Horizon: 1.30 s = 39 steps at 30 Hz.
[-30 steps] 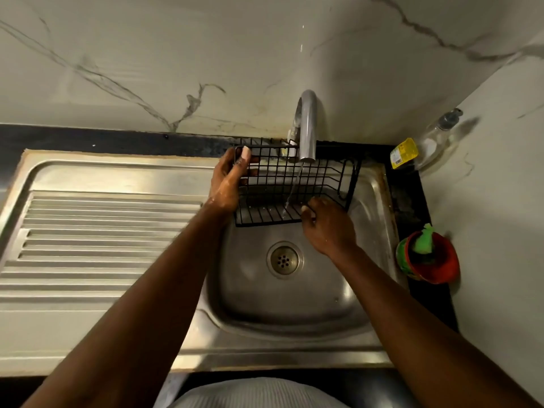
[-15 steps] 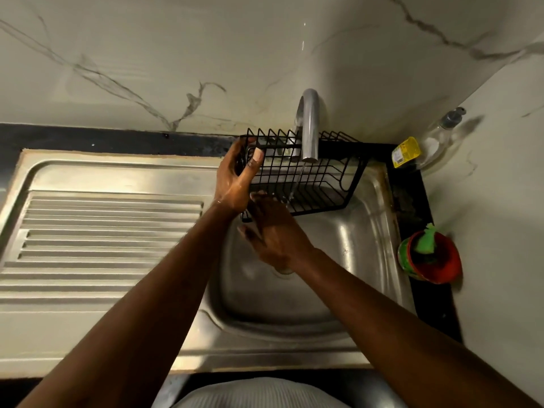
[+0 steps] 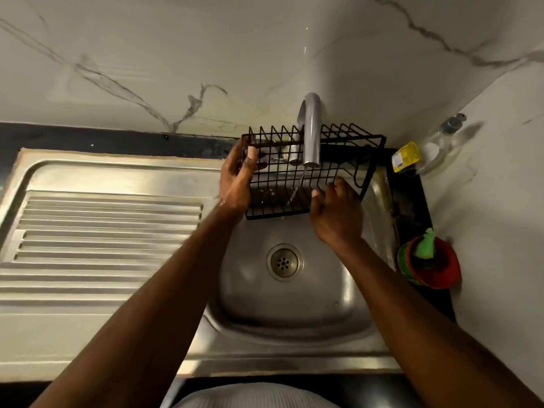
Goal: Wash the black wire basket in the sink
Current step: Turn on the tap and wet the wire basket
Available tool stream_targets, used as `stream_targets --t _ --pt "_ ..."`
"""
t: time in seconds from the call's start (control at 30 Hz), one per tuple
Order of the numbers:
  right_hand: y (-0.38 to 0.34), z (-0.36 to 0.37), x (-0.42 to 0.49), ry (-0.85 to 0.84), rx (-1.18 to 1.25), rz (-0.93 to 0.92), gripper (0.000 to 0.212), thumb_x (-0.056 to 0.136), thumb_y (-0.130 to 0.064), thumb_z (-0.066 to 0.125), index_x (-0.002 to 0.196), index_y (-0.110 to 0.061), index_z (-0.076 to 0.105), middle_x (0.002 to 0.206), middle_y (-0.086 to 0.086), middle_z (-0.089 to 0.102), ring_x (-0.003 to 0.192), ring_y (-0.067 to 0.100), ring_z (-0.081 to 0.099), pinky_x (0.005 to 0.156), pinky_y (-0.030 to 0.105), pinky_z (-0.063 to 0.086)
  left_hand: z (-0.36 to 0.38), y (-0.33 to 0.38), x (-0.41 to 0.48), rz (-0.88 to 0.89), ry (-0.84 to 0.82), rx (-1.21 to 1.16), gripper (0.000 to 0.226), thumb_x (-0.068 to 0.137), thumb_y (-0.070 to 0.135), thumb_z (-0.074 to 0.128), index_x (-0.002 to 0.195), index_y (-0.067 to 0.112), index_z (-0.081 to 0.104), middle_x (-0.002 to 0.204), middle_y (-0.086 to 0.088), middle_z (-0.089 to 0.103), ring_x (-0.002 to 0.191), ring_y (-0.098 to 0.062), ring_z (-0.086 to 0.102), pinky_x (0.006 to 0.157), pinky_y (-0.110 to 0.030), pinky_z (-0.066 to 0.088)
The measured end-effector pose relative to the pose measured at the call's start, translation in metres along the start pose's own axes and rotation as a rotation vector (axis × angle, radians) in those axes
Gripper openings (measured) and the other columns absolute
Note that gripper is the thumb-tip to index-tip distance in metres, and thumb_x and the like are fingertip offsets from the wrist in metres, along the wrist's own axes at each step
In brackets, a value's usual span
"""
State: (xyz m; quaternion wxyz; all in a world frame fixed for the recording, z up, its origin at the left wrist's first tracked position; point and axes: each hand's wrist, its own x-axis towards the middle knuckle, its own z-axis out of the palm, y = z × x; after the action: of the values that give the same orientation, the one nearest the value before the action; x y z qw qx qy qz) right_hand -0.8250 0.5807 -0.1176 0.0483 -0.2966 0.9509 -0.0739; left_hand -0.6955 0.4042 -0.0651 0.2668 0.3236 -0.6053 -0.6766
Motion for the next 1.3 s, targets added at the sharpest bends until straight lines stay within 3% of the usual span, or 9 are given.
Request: stream_targets --t 0.1,0.17,0.33,0.57,0.73,0.9,1.07,1.17,1.3 --pt "-0.026 0.01 -0.015 -0.179 0.004 0.076 0.099 0.096 -0.073 0.005 0.155 0.0 0.035 0.162 0.027 0.029 0.151 0.042 0.025 0.124 0.053 0.016 0.0 -0.003 0.001 0.025 -0.022 0.005 0.1 0.083 0.079 0.061 0.149 0.005 0.049 0.135 -0.018 0.065 0.12 -0.027 0.068 0.102 -0.046 0.057" --pt "-0.041 0.016 -0.026 -0.21 -0.002 0.011 0.101 0.094 -0.073 0.004 0.156 0.004 0.029 0.16 0.031 0.029 0.151 0.044 0.023 0.125 0.055 0.015 0.001 -0.006 0.001 0.028 -0.027 -0.007 0.112 0.076 0.082 0.068 0.15 0.002 0.047 0.135 -0.024 0.063 0.122 -0.033 0.066 0.102 -0.049 0.057" --pt "-0.087 0.014 -0.053 -0.229 0.052 -0.341 0.084 0.1 -0.066 0.01 0.159 -0.01 0.029 0.163 0.019 0.032 0.153 0.036 0.022 0.126 0.052 0.016 -0.001 -0.011 -0.003 0.006 0.026 0.019 0.103 0.071 0.087 0.067 0.15 0.024 0.049 0.142 -0.006 0.063 0.13 -0.023 0.061 0.108 -0.05 0.052" --pt "-0.064 -0.003 -0.047 -0.364 0.146 -0.681 0.063 0.107 -0.056 0.028 0.164 -0.034 0.012 0.172 -0.004 0.007 0.158 0.02 0.002 0.126 0.042 0.007 -0.005 -0.018 -0.003 0.017 -0.038 0.098 0.097 0.08 0.08 0.066 0.153 0.019 0.048 0.146 -0.008 0.06 0.129 -0.024 0.063 0.102 -0.05 0.057" --pt "0.015 -0.006 -0.024 -0.29 0.072 -0.562 0.058 0.107 -0.059 0.015 0.162 -0.043 0.009 0.17 -0.016 0.012 0.157 0.005 0.008 0.126 0.054 0.013 -0.012 -0.003 0.002 0.07 -0.116 0.056 0.079 0.09 0.062 0.058 0.145 0.006 0.052 0.125 -0.017 0.068 0.116 -0.029 0.069 0.091 -0.037 0.061" --pt "0.006 0.005 -0.043 -0.033 -0.002 -0.211 0.082 0.101 -0.072 0.009 0.162 -0.02 0.026 0.166 0.004 0.032 0.156 0.021 0.023 0.127 0.045 0.015 -0.007 0.0 0.005 0.057 -0.085 0.011 0.083 0.089 0.063 0.059 0.148 0.004 0.05 0.128 -0.019 0.068 0.116 -0.031 0.069 0.094 -0.039 0.06" --pt "-0.044 0.015 -0.052 -0.27 0.093 0.025 0.108 0.089 -0.084 -0.002 0.161 -0.008 0.022 0.167 0.02 0.021 0.157 0.034 0.012 0.127 0.05 0.008 -0.014 -0.008 0.006 0.027 -0.067 0.039 0.097 0.081 0.076 0.068 0.148 0.008 0.052 0.132 -0.019 0.067 0.121 -0.029 0.067 0.099 -0.05 0.059" --pt "-0.086 0.01 -0.067 -0.148 0.118 -0.243 0.099 0.094 -0.081 0.008 0.155 -0.009 0.036 0.16 0.018 0.037 0.151 0.036 0.027 0.125 0.052 0.018 -0.01 -0.012 0.004 -0.036 0.002 0.011 0.107 0.072 0.084 0.07 0.15 0.014 0.05 0.137 -0.018 0.064 0.123 -0.03 0.066 0.1 -0.049 0.059" --pt "-0.113 0.006 -0.074 -0.182 0.344 -0.646 0.077 0.093 -0.056 0.058 0.155 -0.016 0.034 0.156 0.01 0.044 0.143 0.028 0.04 0.118 0.041 0.034 -0.009 -0.016 0.01 -0.023 -0.016 0.183 0.085 0.076 0.086 0.066 0.142 0.033 0.056 0.136 0.003 0.065 0.123 -0.022 0.065 0.103 -0.047 0.056"
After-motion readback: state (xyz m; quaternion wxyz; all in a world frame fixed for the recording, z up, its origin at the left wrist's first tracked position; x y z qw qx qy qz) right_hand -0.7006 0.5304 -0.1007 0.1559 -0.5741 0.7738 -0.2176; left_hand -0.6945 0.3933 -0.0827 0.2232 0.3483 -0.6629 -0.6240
